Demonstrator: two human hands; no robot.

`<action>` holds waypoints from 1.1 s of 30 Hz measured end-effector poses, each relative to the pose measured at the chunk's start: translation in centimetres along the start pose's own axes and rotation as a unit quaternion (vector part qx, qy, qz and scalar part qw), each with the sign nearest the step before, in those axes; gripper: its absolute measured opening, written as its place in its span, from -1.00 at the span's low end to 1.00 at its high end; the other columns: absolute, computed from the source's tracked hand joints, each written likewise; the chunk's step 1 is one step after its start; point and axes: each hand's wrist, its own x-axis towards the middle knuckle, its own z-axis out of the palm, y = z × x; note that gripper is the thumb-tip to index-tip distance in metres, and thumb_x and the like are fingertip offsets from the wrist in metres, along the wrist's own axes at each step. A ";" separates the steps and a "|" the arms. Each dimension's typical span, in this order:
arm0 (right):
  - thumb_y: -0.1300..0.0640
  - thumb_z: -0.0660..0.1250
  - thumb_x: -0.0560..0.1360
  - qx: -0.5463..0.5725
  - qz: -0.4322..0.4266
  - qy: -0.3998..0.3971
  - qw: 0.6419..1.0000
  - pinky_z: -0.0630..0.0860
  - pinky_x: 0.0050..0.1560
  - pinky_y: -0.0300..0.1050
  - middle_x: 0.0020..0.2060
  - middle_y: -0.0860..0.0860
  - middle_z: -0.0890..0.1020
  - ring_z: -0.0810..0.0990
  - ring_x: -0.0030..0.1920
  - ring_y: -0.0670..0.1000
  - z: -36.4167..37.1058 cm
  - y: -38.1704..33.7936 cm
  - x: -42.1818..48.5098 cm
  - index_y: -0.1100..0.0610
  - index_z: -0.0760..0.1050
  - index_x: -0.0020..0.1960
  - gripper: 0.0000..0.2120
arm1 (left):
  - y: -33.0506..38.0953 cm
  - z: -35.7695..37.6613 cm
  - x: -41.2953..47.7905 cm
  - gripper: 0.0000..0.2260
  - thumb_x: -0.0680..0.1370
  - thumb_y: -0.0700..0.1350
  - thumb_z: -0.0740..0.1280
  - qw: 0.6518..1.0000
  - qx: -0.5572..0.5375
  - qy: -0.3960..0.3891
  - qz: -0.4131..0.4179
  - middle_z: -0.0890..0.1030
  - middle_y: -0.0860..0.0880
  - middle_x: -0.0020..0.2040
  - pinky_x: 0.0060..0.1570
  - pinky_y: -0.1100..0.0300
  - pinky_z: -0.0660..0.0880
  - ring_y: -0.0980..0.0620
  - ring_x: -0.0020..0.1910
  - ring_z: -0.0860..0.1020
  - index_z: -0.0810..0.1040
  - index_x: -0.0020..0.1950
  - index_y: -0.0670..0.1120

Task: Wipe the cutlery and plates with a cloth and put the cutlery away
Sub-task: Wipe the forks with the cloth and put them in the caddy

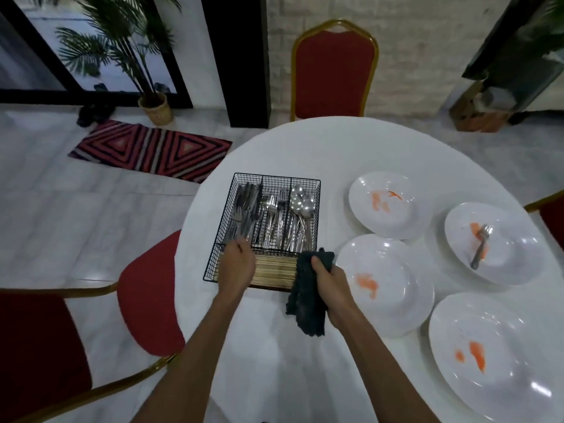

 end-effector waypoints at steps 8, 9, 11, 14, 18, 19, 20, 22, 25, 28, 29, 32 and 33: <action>0.00 0.25 0.67 -0.020 -0.002 -0.002 1.000 0.65 0.02 0.03 -0.05 0.11 0.72 0.70 -0.01 0.12 2.1 -1.0 1.0 0.09 0.61 0.11 -0.78 | 0.4 -0.7 9.8 -0.56 0.68 0.10 0.09 0.984 0.172 -0.035 0.009 0.64 -0.24 0.00 -0.02 0.02 0.54 -0.25 0.00 0.61 0.55 0.12 -0.25; 0.00 0.25 0.67 -0.019 -0.003 0.001 1.000 0.65 0.03 0.04 -0.05 0.11 0.72 0.70 -0.02 0.13 1.9 -1.1 1.0 0.09 0.61 0.11 -0.78 | 0.2 -0.8 10.4 -0.53 0.67 0.14 0.12 0.980 0.191 -0.059 0.017 0.66 -0.23 -0.03 -0.01 -0.01 0.58 -0.24 -0.05 0.63 0.58 0.07 -0.25; 0.01 0.26 0.66 -0.011 0.001 0.008 1.000 0.65 0.02 0.04 -0.06 0.12 0.72 0.70 -0.03 0.14 1.5 -1.2 1.0 0.10 0.60 0.09 -0.79 | -0.4 -1.2 11.0 -0.57 0.63 0.13 0.19 0.970 0.227 -0.085 0.029 0.67 -0.20 -0.12 -0.05 -0.06 0.64 -0.20 -0.15 0.66 0.62 0.00 -0.22; 0.00 0.27 0.66 0.006 0.001 0.015 1.000 0.66 0.04 0.07 -0.06 0.13 0.73 0.71 -0.03 0.15 0.8 -1.2 1.0 0.10 0.60 0.11 -0.79 | -1.0 -1.7 11.0 -0.73 0.61 -0.01 0.29 0.958 0.268 -0.086 0.051 0.65 -0.16 -0.15 -0.10 0.02 0.62 -0.16 -0.17 0.64 0.64 0.00 -0.21; 0.00 0.27 0.66 0.021 0.001 0.019 1.000 0.65 0.07 0.07 -0.05 0.12 0.74 0.72 -0.02 0.14 -0.4 -1.1 0.7 0.10 0.61 0.13 -0.79 | -1.0 -1.1 10.2 -0.79 0.61 -0.12 0.31 0.956 0.281 -0.068 0.058 0.65 -0.20 -0.13 -0.18 0.10 0.53 -0.14 -0.18 0.59 0.64 -0.04 -0.24; 0.01 0.27 0.66 0.023 0.001 0.019 1.000 0.65 0.06 0.06 -0.05 0.11 0.74 0.72 -0.02 0.13 -0.8 -1.0 0.5 0.09 0.61 0.13 -0.79 | -0.8 -0.9 10.1 -0.80 0.61 -0.13 0.31 0.955 0.285 -0.058 0.058 0.64 -0.20 -0.14 -0.20 0.11 0.51 -0.14 -0.17 0.60 0.63 -0.06 -0.24; 0.01 0.27 0.66 0.023 0.001 0.019 1.000 0.65 0.05 0.04 -0.06 0.10 0.75 0.72 -0.02 0.13 -1.3 -0.9 0.2 0.09 0.61 0.12 -0.80 | -0.6 -0.7 10.1 -0.81 0.61 -0.15 0.30 0.954 0.289 -0.044 0.060 0.63 -0.19 -0.15 -0.22 0.11 0.50 -0.15 -0.16 0.62 0.61 -0.08 -0.25; 0.02 0.26 0.66 0.024 0.000 0.019 1.000 0.65 -0.02 0.00 -0.07 0.10 0.74 0.72 -0.03 0.12 -2.2 -0.8 -0.4 0.07 0.61 0.08 -0.82 | 0.3 -0.5 10.4 -0.84 0.60 -0.17 0.29 0.953 0.295 -0.027 0.058 0.60 -0.19 -0.14 -0.23 0.09 0.51 -0.20 -0.11 0.64 0.57 -0.08 -0.25; 0.03 0.27 0.66 0.021 -0.002 0.035 0.999 0.64 -0.02 0.03 -0.09 0.12 0.72 0.71 -0.05 0.14 -3.4 -0.7 -0.6 0.07 0.60 0.04 -0.83 | 1.7 -0.1 11.3 -0.81 0.62 -0.12 0.30 0.937 0.343 -0.038 0.047 0.61 -0.20 0.02 -0.16 0.06 0.51 -0.19 -0.02 0.64 0.56 0.08 -0.24; 0.00 0.27 0.66 0.014 0.000 0.046 0.999 0.65 0.06 0.11 -0.08 0.15 0.72 0.71 -0.04 0.17 -3.9 0.0 -0.4 0.09 0.60 0.08 -0.80 | 1.9 0.3 12.2 -0.74 0.60 -0.06 0.34 0.911 0.408 -0.050 0.045 0.61 -0.17 0.10 -0.07 0.03 0.54 -0.16 0.04 0.63 0.55 0.17 -0.21; -0.01 0.27 0.66 0.014 0.003 0.047 0.999 0.65 0.07 0.13 -0.07 0.15 0.73 0.71 -0.03 0.18 -3.9 0.3 -0.5 0.09 0.60 0.10 -0.79 | 1.7 0.5 12.3 -0.74 0.59 -0.07 0.36 0.904 0.421 -0.048 0.046 0.60 -0.17 0.11 -0.04 0.02 0.55 -0.15 0.05 0.63 0.55 0.19 -0.20; -0.01 0.27 0.66 0.018 0.011 0.048 0.999 0.65 0.10 0.16 -0.07 0.15 0.74 0.72 -0.03 0.18 -4.0 1.3 -0.6 0.09 0.61 0.10 -0.78 | 1.1 0.5 12.5 -0.76 0.60 -0.11 0.34 0.903 0.425 -0.034 0.053 0.60 -0.19 0.14 0.03 0.00 0.56 -0.17 0.10 0.62 0.54 0.19 -0.22; -0.01 0.27 0.66 0.018 0.012 0.047 0.999 0.65 0.09 0.15 -0.08 0.15 0.74 0.72 -0.03 0.18 -3.9 1.5 -0.7 0.08 0.61 0.09 -0.79 | 0.9 0.5 12.6 -0.77 0.62 -0.10 0.33 0.905 0.421 -0.030 0.056 0.60 -0.20 0.14 0.05 -0.01 0.56 -0.18 0.11 0.62 0.54 0.19 -0.22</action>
